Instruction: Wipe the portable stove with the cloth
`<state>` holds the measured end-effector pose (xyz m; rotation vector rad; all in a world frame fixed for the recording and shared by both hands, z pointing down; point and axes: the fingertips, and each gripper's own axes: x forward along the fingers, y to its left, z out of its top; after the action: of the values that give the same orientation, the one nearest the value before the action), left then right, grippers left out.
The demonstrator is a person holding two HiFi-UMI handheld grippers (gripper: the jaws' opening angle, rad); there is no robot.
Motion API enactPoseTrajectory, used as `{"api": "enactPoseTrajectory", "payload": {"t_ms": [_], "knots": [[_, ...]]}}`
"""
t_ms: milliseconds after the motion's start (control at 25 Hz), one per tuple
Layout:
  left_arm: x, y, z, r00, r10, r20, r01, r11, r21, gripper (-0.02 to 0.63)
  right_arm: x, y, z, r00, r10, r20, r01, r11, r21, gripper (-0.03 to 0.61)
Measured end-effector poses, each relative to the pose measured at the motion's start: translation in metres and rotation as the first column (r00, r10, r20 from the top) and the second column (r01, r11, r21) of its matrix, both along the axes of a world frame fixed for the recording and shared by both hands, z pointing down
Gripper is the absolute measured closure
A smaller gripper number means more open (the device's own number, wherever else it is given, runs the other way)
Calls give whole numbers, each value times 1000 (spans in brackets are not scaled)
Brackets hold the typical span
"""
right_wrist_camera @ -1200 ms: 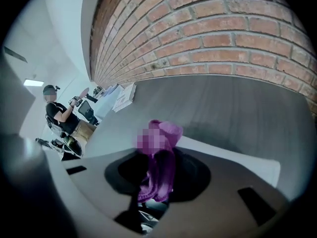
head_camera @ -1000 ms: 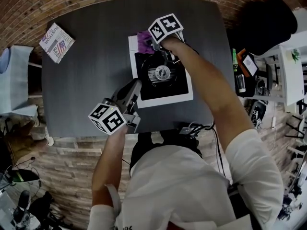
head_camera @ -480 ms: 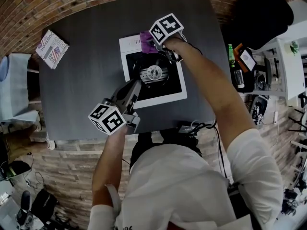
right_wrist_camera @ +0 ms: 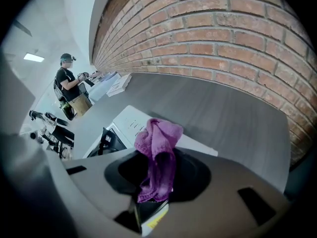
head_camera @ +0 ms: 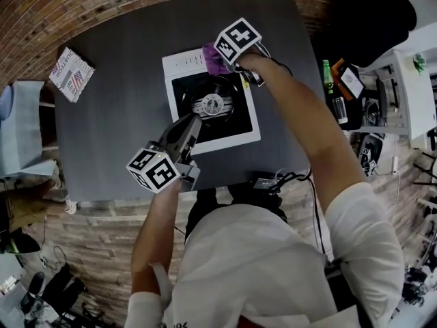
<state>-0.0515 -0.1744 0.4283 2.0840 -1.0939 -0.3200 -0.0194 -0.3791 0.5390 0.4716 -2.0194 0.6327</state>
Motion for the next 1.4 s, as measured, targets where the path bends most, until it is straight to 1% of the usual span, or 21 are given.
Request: {"api": "enactPoseTrajectory", "payload": {"t_ms": [120,280,480,680,840,920,1000,1120,1280,1400], "knots": [[3,-1,0,1000,1,3,-1,1000,-4,595,7,-3,0,1000,-2,-4,2,1000,6,460],[8,-3,0,1000,4,8,-4,1000,-11,595,20,-9,0,1000,19,4,-19,1000,5,459],[15,-3,3,1000,13,10,-13,1000,-17,595,36,-17,1,998,65,20,-66,998,7,459],[19,-3,4,1000,22,15,-22,1000,-21,595,53,-29,1,989,145,41,-146,989,12,459],[24,-3,5,999,29,21,-28,999,-28,595,63,-32,0,984,170,48,-171,985,17,459],[25,-3,4,999,30,23,-30,999,-29,595,68,-35,-2,983,177,38,-179,983,39,459],[27,-2,3,999,33,24,-32,999,-27,595,78,-41,-5,981,194,19,-194,978,80,462],[27,0,3,999,35,27,-34,999,-25,595,99,-53,-13,970,241,8,-240,961,140,463],[31,2,2,999,39,24,-38,999,-28,595,125,-64,-26,954,299,18,-297,935,195,463],[36,3,4,998,50,23,-49,998,-30,595,133,-65,-31,944,326,47,-329,922,205,463]]}}
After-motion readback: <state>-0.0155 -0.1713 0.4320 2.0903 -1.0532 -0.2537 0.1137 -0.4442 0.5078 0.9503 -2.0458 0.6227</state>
